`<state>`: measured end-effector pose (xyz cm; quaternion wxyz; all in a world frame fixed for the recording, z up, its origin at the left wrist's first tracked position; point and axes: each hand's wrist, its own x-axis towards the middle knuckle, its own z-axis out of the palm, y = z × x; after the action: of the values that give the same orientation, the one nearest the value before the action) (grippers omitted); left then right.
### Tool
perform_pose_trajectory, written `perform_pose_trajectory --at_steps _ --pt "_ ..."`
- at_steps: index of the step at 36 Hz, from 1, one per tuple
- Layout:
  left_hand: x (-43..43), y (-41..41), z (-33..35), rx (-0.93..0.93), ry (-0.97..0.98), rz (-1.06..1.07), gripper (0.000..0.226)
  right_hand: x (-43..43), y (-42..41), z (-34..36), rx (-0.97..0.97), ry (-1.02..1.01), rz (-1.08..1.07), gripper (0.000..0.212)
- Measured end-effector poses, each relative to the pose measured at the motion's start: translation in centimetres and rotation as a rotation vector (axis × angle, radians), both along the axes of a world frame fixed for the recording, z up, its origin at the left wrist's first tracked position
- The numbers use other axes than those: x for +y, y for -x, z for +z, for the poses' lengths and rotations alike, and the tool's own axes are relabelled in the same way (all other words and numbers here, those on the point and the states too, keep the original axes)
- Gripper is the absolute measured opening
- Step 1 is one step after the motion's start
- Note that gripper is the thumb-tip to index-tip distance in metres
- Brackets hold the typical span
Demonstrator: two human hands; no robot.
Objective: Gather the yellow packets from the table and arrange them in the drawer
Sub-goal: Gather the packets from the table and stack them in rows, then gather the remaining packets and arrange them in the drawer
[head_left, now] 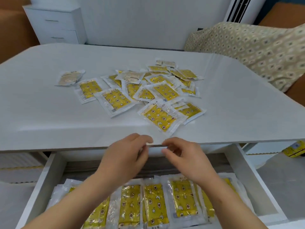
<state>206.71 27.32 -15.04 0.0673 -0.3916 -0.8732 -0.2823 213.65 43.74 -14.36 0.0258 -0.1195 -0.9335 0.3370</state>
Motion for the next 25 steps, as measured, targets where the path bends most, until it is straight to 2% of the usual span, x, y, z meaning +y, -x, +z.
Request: perform_pose_trajectory --at_steps 3,5,6,9,11,14,21,25 --pt "0.7 1.9 1.8 0.073 -0.238 0.153 0.024 0.5 1.4 1.6 0.247 -0.018 -0.106 0.014" --pt "1.5 3.6 2.5 0.067 -0.245 0.253 0.023 1.1 2.9 2.1 0.349 -0.093 -0.203 0.017" --pt "2.0 4.7 2.4 0.048 -0.204 0.273 0.029 1.5 3.7 2.3 0.342 -0.113 -0.229 0.028" --pt "3.4 7.0 2.1 0.000 0.064 0.287 0.070 2.6 6.0 2.2 0.090 -0.214 -0.181 0.081" --pt "4.0 7.8 1.1 -0.024 0.271 0.331 0.075 3.3 7.0 1.6 -0.093 -0.281 -0.150 0.098" --pt "4.3 8.3 -0.3 -0.086 0.362 0.390 0.072 4.0 7.8 0.4 -0.187 -0.334 -0.118 0.099" --pt "4.5 10.3 -0.3 -0.205 0.403 0.480 0.074 4.2 10.3 0.2 -0.166 -0.458 -0.053 0.086" --pt "3.1 11.7 -0.1 -0.115 0.414 0.451 0.073 3.9 12.3 0.2 -0.201 -0.427 -0.048 0.085"
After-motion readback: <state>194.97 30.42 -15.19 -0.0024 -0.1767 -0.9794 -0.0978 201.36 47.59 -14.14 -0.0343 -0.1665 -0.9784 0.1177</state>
